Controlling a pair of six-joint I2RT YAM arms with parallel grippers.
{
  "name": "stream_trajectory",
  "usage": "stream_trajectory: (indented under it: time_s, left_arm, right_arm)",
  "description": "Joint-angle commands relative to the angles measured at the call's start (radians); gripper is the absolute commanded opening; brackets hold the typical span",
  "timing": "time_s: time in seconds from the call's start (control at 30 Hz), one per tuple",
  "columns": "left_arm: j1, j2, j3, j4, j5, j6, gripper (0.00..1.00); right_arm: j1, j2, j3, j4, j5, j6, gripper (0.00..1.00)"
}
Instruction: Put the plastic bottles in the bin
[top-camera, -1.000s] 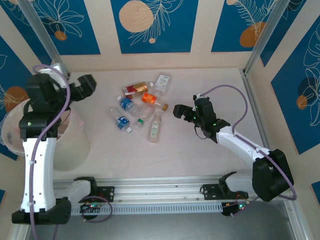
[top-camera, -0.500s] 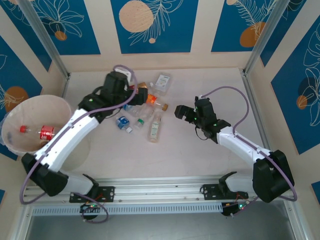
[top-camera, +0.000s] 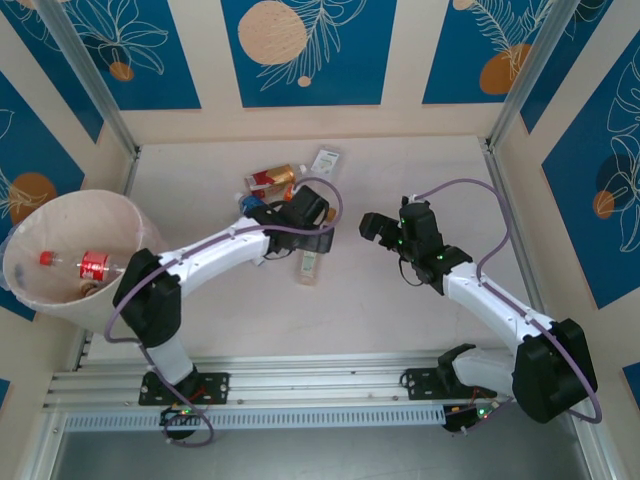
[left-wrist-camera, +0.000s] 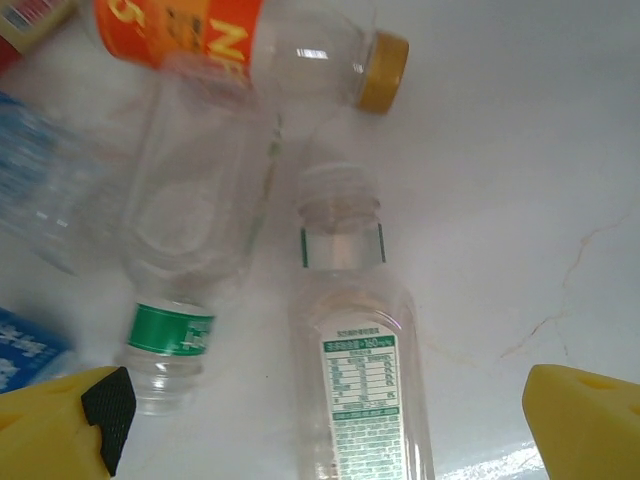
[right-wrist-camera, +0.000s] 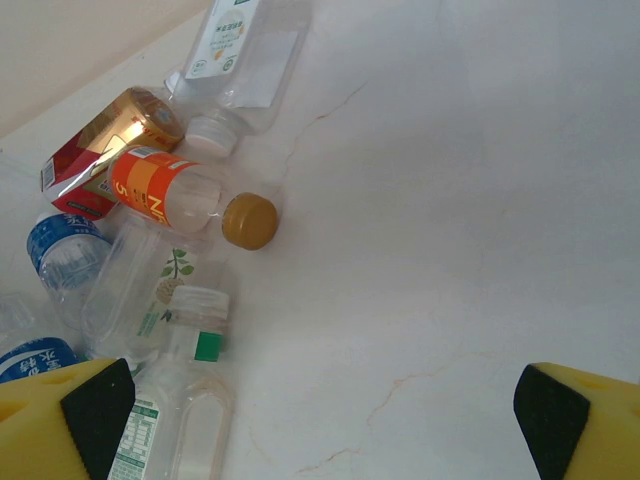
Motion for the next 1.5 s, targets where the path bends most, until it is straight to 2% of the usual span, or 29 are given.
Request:
stream_trajectory:
  time_s: [0.0, 0.2, 0.37, 0.47, 0.57, 0.63, 0.7, 0.87, 1.0, 1.1, 1.2, 1.3, 1.47]
  left_arm:
    - [-0.004, 0.055, -0.026, 0.037, -0.001, -0.072, 1.0]
    - [-0.005, 0.167, -0.02, 0.093, 0.052, -0.091, 0.95]
    - [-0.005, 0.243, -0.024, 0.106, 0.077, -0.108, 0.85]
    - [-0.005, 0.238, -0.039, 0.122, 0.071, -0.101, 0.75]
    - [-0.007, 0.203, -0.062, 0.145, 0.068, -0.081, 0.59]
    - [-0.008, 0.161, -0.082, 0.161, 0.054, -0.06, 0.51]
    - [-0.008, 0.109, -0.104, 0.178, 0.046, -0.037, 0.48]
    - [-0.009, -0.048, -0.172, 0.263, 0.059, 0.032, 0.43]
    - [-0.006, -0.213, -0.282, 0.416, 0.043, 0.057, 0.41]
    - [-0.006, -0.333, -0.34, 0.489, 0.017, 0.089, 0.34]
    - [-0.001, -0.425, -0.347, 0.489, -0.04, 0.117, 0.12]
    - [0.01, -0.499, -0.33, 0.462, -0.089, 0.159, 0.0]
    - [0.022, -0.617, -0.282, 0.399, -0.155, 0.251, 0.0]
  right_arm:
    - [-0.006, -0.019, -0.007, -0.013, 0.017, 0.019, 1.0]
    - [-0.007, -0.021, -0.003, -0.027, 0.019, 0.016, 1.0]
    - [-0.008, -0.025, -0.004, -0.041, 0.025, 0.018, 0.99]
    - [-0.007, -0.031, -0.006, -0.048, 0.03, 0.016, 0.99]
    - [-0.007, -0.032, -0.006, -0.044, 0.033, 0.016, 0.99]
    - [-0.009, -0.03, -0.004, -0.041, 0.032, 0.018, 1.0]
    - [-0.009, -0.026, -0.002, -0.039, 0.03, 0.019, 0.99]
    - [-0.009, -0.016, 0.005, -0.031, 0.024, 0.024, 0.99]
    - [-0.011, -0.013, 0.006, -0.02, 0.018, 0.028, 1.0]
    - [-0.011, -0.009, 0.01, -0.018, 0.015, 0.031, 1.0]
    - [-0.011, -0.004, 0.014, -0.013, 0.013, 0.031, 1.0]
    - [-0.011, 0.004, 0.022, -0.01, 0.002, 0.033, 0.99]
    - [-0.01, 0.015, 0.028, -0.01, -0.01, 0.039, 1.0]
